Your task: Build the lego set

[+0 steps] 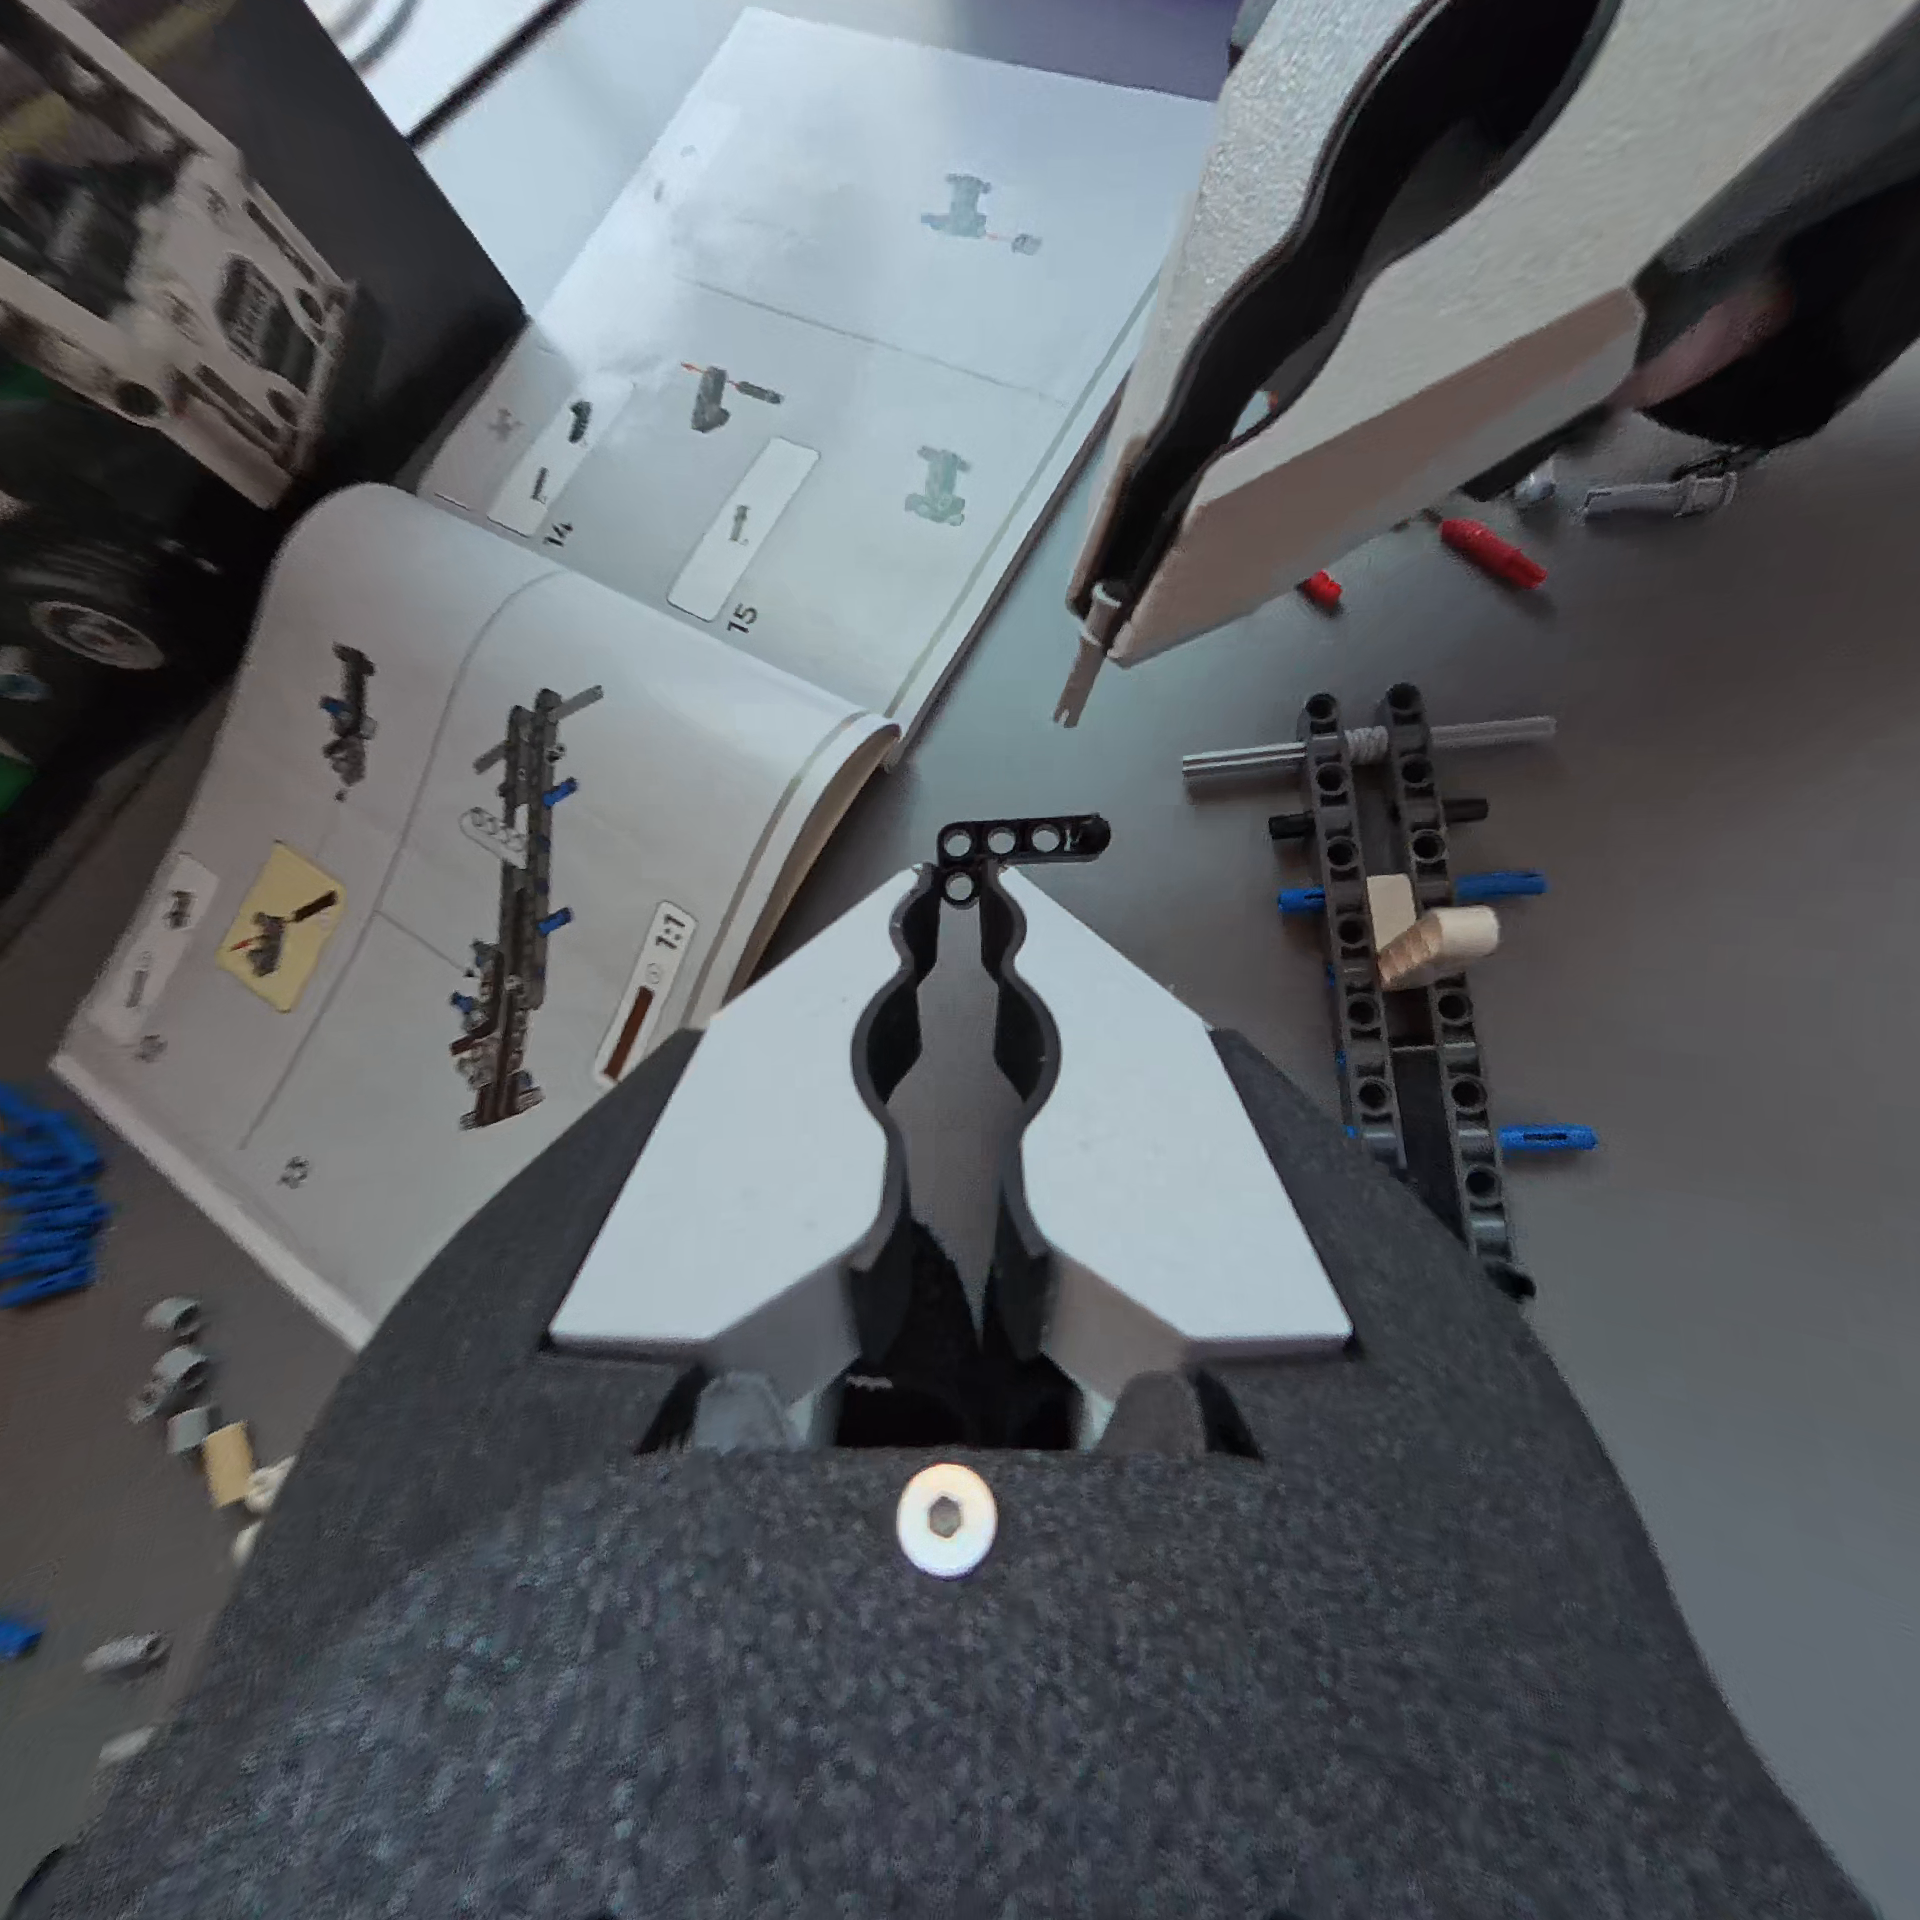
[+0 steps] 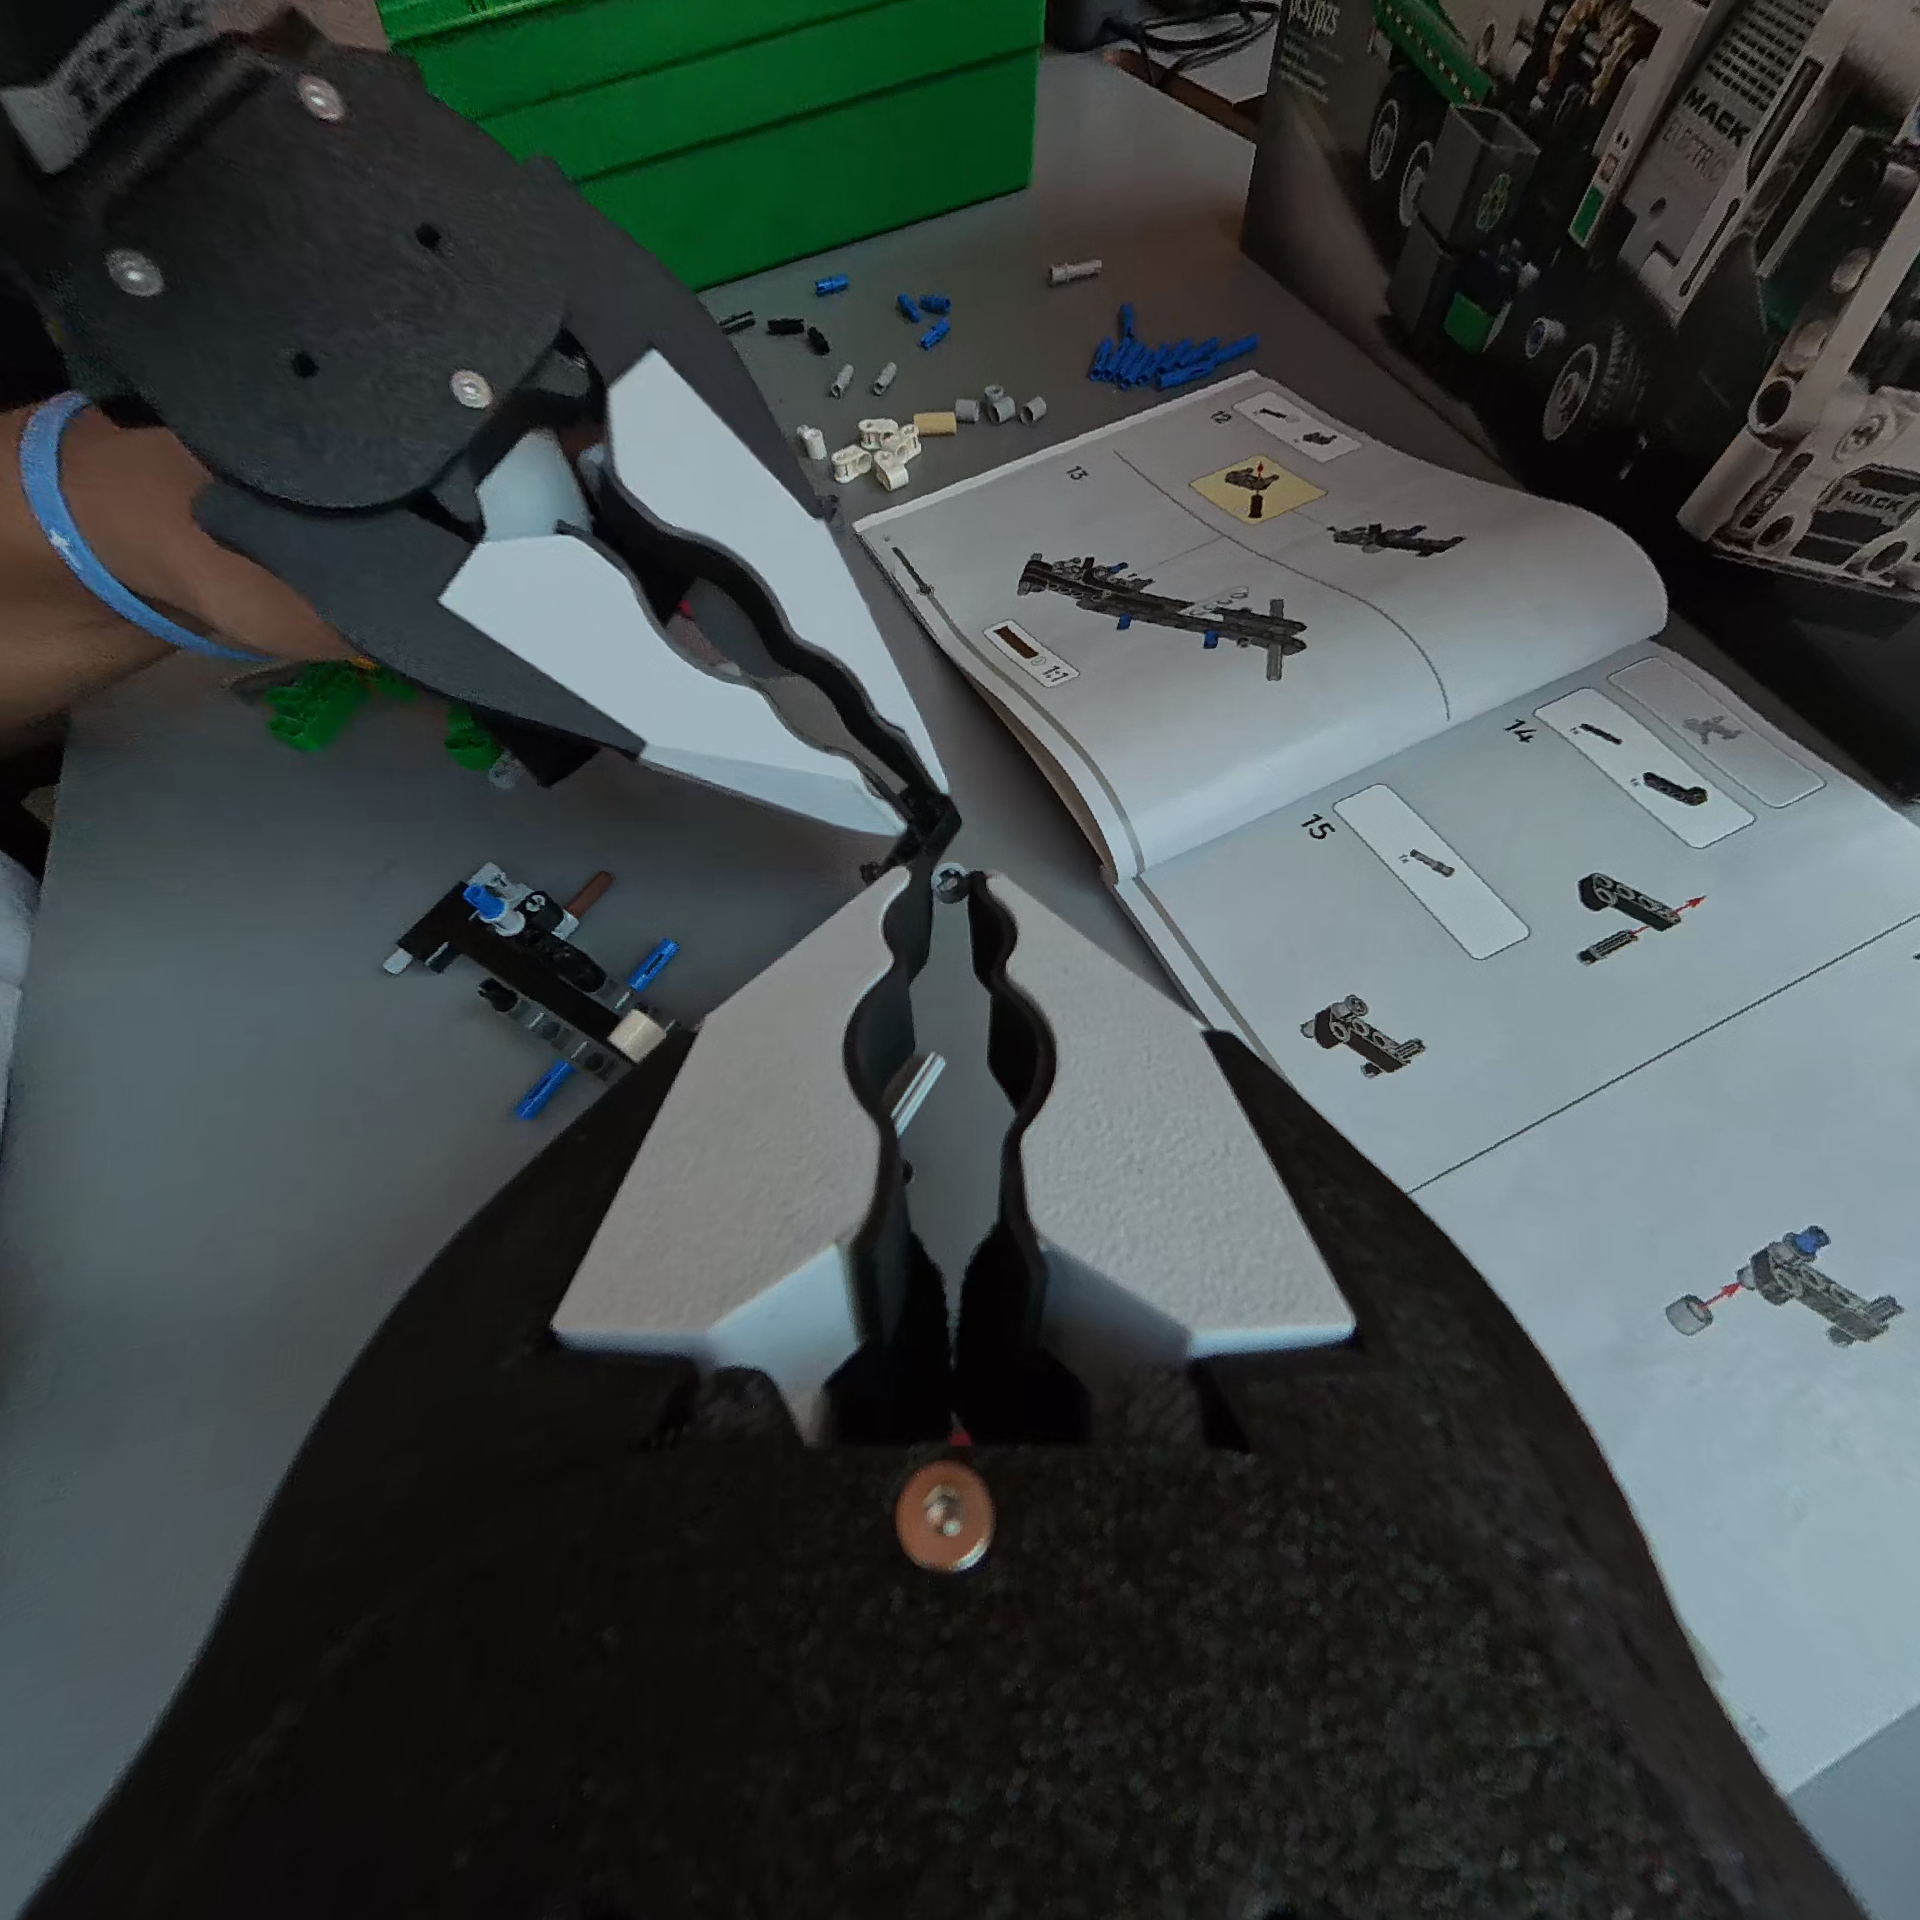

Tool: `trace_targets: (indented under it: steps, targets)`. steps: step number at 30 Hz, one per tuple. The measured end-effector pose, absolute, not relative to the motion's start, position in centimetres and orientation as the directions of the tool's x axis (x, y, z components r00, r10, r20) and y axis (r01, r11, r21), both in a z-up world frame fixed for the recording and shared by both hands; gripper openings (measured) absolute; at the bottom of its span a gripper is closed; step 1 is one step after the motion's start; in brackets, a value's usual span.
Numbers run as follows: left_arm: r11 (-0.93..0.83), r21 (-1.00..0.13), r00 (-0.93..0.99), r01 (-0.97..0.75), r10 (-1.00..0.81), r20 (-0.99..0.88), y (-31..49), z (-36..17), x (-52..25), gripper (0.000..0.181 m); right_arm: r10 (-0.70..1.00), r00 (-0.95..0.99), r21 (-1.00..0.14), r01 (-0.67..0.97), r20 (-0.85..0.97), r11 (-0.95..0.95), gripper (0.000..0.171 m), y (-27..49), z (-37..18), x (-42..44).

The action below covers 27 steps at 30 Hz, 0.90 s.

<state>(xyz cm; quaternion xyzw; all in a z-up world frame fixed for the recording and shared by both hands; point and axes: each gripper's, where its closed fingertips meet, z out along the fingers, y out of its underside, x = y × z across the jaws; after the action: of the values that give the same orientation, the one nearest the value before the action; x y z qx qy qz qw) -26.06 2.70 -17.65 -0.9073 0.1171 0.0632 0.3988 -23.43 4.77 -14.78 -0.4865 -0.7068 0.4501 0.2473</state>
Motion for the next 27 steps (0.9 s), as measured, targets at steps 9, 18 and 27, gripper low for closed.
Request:
trace_targets:
  steps: [9,18,27]
  targets:
    - [-0.593,-0.596,0.788,-0.542,-0.111,-0.605,-0.5,-13.6,-27.1,0.005,0.898,-0.431,-0.929,0.292,0.083,0.226,0.003,1.5,-9.7,-23.5]
    - [-0.575,-0.490,0.691,-0.655,-0.194,-0.696,-1.0,-13.7,-26.0,0.006,0.869,-0.403,-0.872,0.267,0.286,0.411,0.003,-0.6,-11.5,-24.7]
    - [-0.599,-0.477,0.690,-0.643,-0.183,-0.700,-1.2,-13.9,-26.3,0.006,0.851,-0.397,-0.842,0.272,0.344,0.467,0.003,-1.4,-12.1,-25.0]
